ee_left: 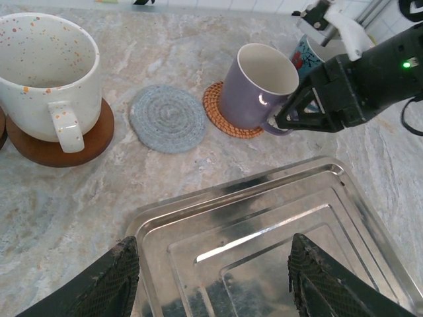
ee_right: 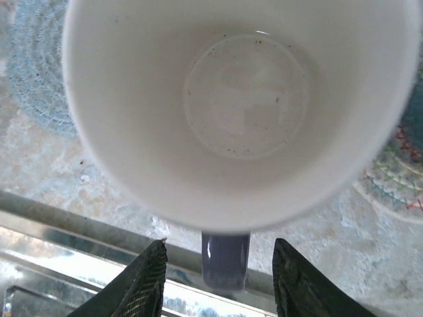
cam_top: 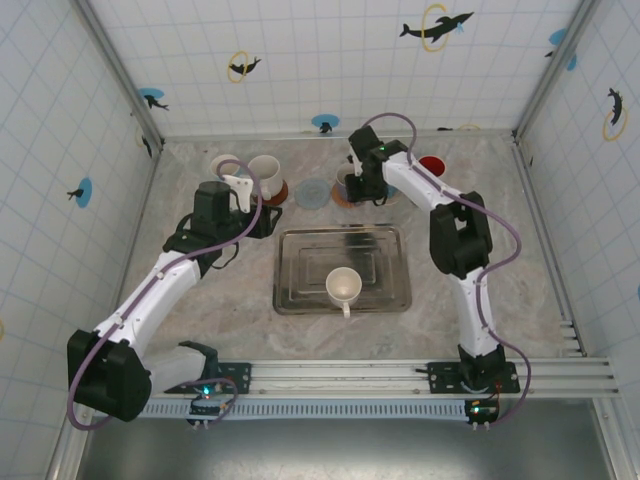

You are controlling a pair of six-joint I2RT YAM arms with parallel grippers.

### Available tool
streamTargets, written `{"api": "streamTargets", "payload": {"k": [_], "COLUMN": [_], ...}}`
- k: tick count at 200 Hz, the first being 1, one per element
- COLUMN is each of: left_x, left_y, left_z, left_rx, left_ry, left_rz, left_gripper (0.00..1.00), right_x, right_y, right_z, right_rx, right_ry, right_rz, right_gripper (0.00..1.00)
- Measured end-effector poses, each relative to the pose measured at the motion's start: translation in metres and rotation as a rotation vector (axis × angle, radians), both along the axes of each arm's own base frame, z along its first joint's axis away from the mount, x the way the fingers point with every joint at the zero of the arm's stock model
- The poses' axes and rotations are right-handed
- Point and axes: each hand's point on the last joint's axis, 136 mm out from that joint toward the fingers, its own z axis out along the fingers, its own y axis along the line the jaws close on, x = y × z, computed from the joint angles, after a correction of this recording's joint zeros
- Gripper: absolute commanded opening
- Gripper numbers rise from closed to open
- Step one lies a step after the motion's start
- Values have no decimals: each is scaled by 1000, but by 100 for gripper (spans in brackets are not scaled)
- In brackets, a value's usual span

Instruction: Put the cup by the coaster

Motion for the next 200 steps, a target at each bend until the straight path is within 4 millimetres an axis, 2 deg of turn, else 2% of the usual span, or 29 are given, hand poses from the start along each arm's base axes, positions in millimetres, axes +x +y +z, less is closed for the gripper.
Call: {"api": "streamTargets", "payload": {"k": [42,91,200], "left_x": [0,0,-4], "left_y": [1,1,-2], "left_z": [0,1,10], "left_rx": [3,-1,-35], "left_ry": [1,2,15], "left_rz": [4,10,35], "left_gripper": [61,60,59], "right_x": [-14,-34,-82], "right_y": [-7,-17,-40], "right_z": [19,34,59], "right_rx": [28,57,181], "right_ry": [-34,-68,-177], "right_rz": [-9,-18,-80], "right_gripper": [48,54,58]}}
